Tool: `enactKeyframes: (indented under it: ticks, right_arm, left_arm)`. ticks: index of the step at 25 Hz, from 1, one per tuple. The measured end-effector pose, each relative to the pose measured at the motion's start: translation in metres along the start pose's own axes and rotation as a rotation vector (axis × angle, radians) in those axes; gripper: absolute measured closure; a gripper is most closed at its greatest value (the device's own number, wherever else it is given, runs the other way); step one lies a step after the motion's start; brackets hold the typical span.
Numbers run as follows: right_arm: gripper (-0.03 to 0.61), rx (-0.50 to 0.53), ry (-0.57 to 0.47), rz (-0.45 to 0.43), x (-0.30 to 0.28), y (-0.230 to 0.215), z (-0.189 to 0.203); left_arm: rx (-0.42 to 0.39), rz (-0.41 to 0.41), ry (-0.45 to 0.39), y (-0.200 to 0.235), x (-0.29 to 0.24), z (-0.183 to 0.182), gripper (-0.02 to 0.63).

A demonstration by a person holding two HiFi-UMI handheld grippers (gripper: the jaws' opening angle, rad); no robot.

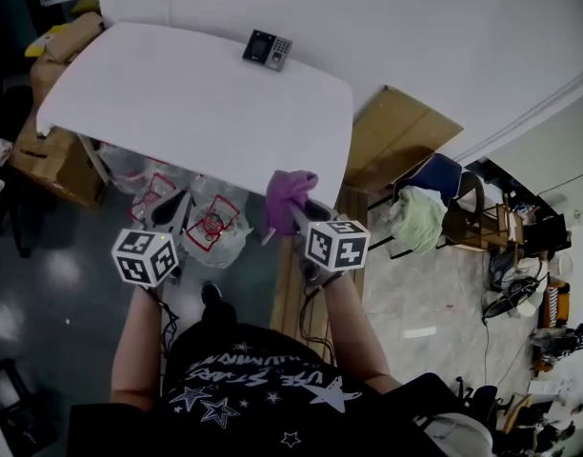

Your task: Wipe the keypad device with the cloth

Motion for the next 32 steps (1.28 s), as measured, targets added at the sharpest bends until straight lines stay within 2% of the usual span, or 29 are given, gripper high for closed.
enactKeyframes:
  ticks: [6, 15, 22, 32]
  right_arm:
    - [0.483, -0.011, -0.027, 0.035, -0.027, 0.007, -0.041]
    - [0.483, -0.028, -0.003, 0.062, -0.049, 0.012, -0.048]
    - [0.483, -0.009, -0.015, 0.043, -0.067, 0.007, -0.073]
    - [0.483, 0.066, -0.026, -0.011, -0.112, -0.020, -0.138]
  left_arm:
    - [0.008, 0.021, -0.002, 0.045, -0.017, -0.026, 0.607]
    - [0.000, 0.057, 0.002, 0.068, -0.028, -0.039, 0.607]
    - [-0.011, 0.033, -0.020, 0.075, -0.035, -0.055, 0.606]
    - [-0.031, -0.034, -0.027, 0.092, -0.078, -0.097, 0.606]
Point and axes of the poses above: the fingertips, and each gripper's own axes: x backward along the fingers, y to its left, z out of its underside, the point moved 5 cm from there along x, backward along the fingers, and after that the axes turned 12 degrees about y, right-handed, at the moved point
